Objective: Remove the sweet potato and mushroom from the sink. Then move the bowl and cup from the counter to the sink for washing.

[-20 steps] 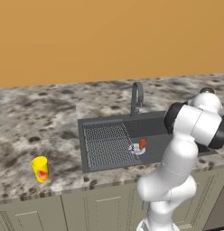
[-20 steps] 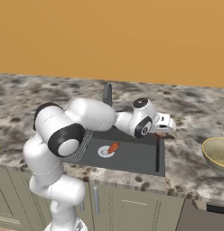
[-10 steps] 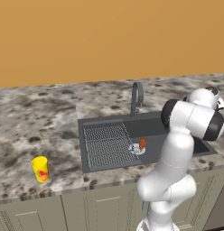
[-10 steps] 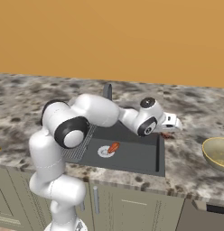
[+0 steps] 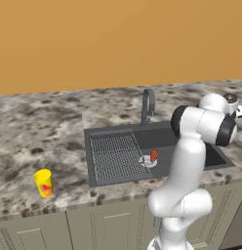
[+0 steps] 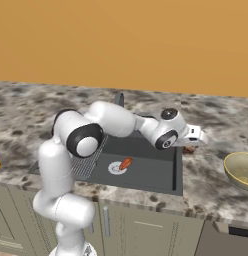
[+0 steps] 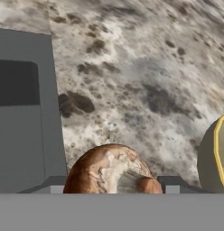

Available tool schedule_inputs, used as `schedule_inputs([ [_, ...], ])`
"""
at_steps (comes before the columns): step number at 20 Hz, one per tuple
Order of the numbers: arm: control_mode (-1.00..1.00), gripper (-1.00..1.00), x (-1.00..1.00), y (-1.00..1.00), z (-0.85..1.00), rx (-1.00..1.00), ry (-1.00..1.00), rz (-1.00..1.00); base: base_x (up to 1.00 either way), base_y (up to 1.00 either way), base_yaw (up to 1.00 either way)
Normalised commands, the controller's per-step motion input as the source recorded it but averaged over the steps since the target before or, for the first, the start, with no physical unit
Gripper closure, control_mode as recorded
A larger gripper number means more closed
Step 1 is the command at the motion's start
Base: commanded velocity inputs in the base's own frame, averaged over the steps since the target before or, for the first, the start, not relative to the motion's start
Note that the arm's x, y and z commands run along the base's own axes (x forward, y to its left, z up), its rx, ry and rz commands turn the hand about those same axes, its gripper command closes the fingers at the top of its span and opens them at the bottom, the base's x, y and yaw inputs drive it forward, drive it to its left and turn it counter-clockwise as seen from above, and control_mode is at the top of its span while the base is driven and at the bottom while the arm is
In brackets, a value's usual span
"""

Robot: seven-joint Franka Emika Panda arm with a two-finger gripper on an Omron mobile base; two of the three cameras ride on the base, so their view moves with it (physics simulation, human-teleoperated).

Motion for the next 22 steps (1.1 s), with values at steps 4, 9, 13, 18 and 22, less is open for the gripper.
schedule_inputs([
  [4, -1.0, 1.0, 0.08, -0.15, -0.15, -0.01, 0.0, 0.0, 0.0, 0.0, 0.0],
  [9, -1.0, 1.0, 0.08, -0.16, -0.19, 0.0, 0.0, 0.0, 0.0, 0.0, 0.0],
  [13, -1.0, 1.0, 0.11, -0.13, -0.17, 0.0, 0.0, 0.0, 0.0, 0.0, 0.0],
  [18, -1.0, 1.0, 0.11, -0.13, -0.19, 0.0, 0.0, 0.0, 0.0, 0.0, 0.0],
  [22, -1.0, 1.0, 0.13, -0.12, -0.19, 0.0, 0.0, 0.0, 0.0, 0.0, 0.0],
])
